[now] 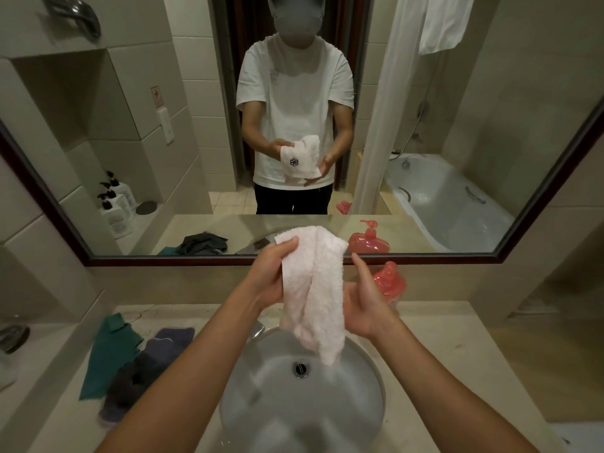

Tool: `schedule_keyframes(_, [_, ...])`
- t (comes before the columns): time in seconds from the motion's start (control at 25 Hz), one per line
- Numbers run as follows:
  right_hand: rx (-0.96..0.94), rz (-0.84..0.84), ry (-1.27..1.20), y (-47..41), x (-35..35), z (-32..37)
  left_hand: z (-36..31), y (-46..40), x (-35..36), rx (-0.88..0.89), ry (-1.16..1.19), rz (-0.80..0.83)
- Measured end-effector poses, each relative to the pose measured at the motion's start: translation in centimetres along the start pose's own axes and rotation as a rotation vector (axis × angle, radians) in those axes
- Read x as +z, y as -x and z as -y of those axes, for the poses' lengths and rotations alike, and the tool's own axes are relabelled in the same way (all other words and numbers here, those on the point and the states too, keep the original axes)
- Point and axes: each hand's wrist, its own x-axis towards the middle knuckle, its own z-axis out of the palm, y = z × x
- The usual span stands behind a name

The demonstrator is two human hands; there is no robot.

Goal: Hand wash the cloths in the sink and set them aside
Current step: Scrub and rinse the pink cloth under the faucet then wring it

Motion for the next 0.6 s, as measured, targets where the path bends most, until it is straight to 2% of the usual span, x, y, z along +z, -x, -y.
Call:
schedule_keyframes(0.08, [-0.031, 0.042, 0.02, 0.5, 0.6, -0.2, -0.7, -0.2, -0.1, 0.066, -0.025, -0.037])
schedule_keyframes(0.16, [-0.14, 0.006, 0.141, 0.9, 1.2, 0.2, -1.1, -0.1, -0.4, 0.089, -0.122, -0.075])
schedule_keyframes(0.28, [-0.324, -0.068, 0.398, 1.2, 2.3, 1.2, -1.1, 0.2, -0.7, -0.009, -0.211, -0.035])
schedule_keyframes(0.36, [-0.419, -0.16, 0.468, 0.9, 2.4, 1.6, -0.9, 0.3, -0.8, -0.066, -0.182, -0.045])
schedule_keyframes(0.48, [-0.423, -0.183, 0.288, 0.6, 2.3, 1.9, -0.3, 0.6, -1.2, -0.031, -0.016, -0.013])
schedule_keyframes(0.6, [-0.423, -0.186, 0.161, 0.4, 2.3, 2.5, 1.2, 1.2, -1.3, -0.035, -0.167, 0.121])
